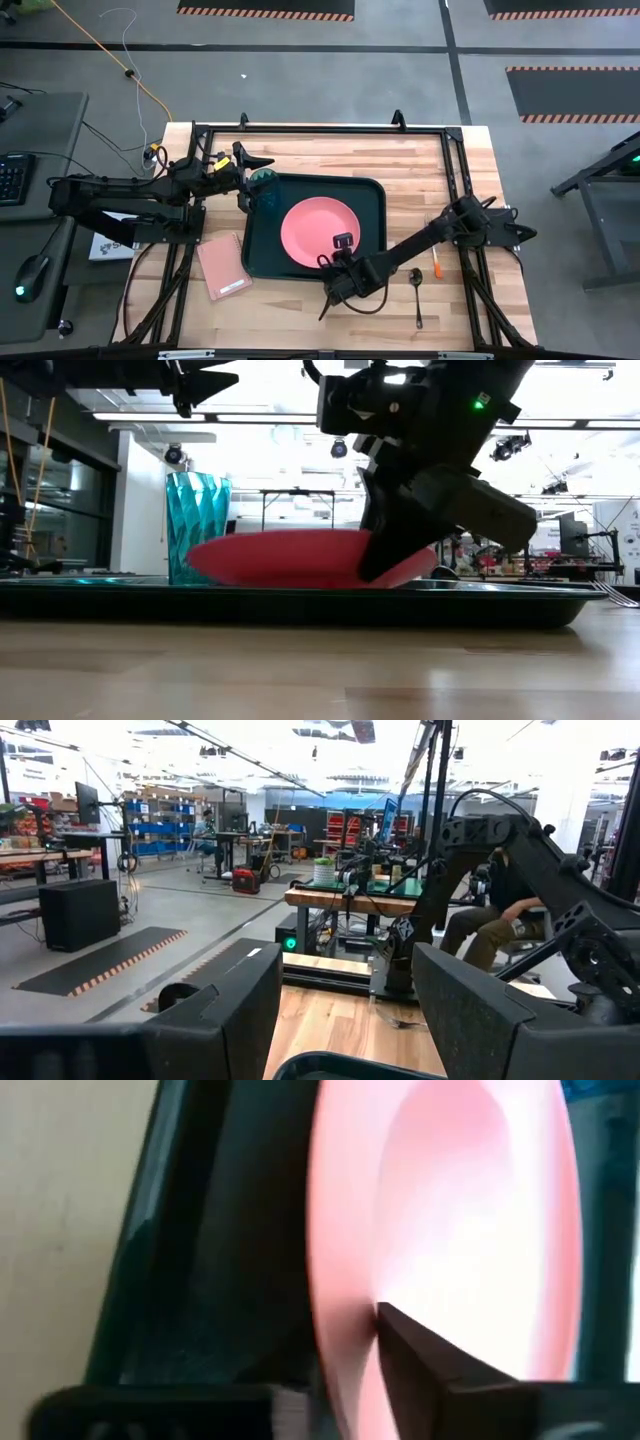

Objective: Pick and place plate/cup/fork/spoon on tray
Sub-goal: Put the pink plate on the black tray to the right side of the blue cup, then put the orange fork on the black tray to the right side of the pink plate

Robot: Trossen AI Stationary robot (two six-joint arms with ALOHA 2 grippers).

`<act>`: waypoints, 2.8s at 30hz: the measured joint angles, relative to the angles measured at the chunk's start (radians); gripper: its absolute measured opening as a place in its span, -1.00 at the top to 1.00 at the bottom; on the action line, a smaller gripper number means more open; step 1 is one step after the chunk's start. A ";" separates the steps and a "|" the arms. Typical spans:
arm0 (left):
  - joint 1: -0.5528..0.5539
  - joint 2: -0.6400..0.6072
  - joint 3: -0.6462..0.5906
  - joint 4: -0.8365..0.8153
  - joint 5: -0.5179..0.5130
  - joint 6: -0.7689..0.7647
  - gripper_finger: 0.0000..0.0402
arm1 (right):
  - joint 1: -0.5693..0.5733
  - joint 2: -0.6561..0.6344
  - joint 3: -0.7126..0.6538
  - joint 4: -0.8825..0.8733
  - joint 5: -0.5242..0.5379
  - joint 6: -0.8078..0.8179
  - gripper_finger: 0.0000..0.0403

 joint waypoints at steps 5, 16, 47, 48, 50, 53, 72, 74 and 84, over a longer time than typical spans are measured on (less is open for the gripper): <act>0.000 0.000 0.000 0.000 0.000 0.000 -0.06 | -0.002 -0.008 0.000 -0.026 0.000 -0.032 0.23; 0.000 0.000 0.000 -0.002 0.000 0.000 -0.06 | -0.023 -0.158 -0.025 -0.234 0.017 0.126 0.02; 0.001 0.000 0.000 -0.006 0.000 -0.007 -0.06 | -0.093 -0.351 -0.216 -0.114 -0.201 0.261 0.02; 0.001 0.000 0.000 -0.006 0.000 -0.007 -0.06 | -0.079 -0.377 -0.236 -0.153 -0.176 0.326 0.02; 0.001 0.000 0.000 -0.006 0.000 -0.007 -0.06 | -0.051 -0.437 -0.305 -0.200 -0.137 0.483 0.02; 0.001 0.000 0.000 -0.005 0.000 -0.007 -0.06 | -0.010 -0.538 -0.444 -0.249 -0.146 0.807 0.02; 0.000 0.000 0.000 0.017 0.000 -0.007 -0.06 | 0.053 -0.848 -0.969 -0.242 -0.412 1.699 0.02; 0.000 0.000 0.000 0.016 0.001 -0.008 -0.06 | 0.054 -0.848 -0.969 -0.237 -0.415 1.695 0.02; 0.000 0.000 0.000 0.015 0.032 -0.009 -0.06 | 0.054 -0.786 -0.963 -0.213 -0.395 1.699 0.52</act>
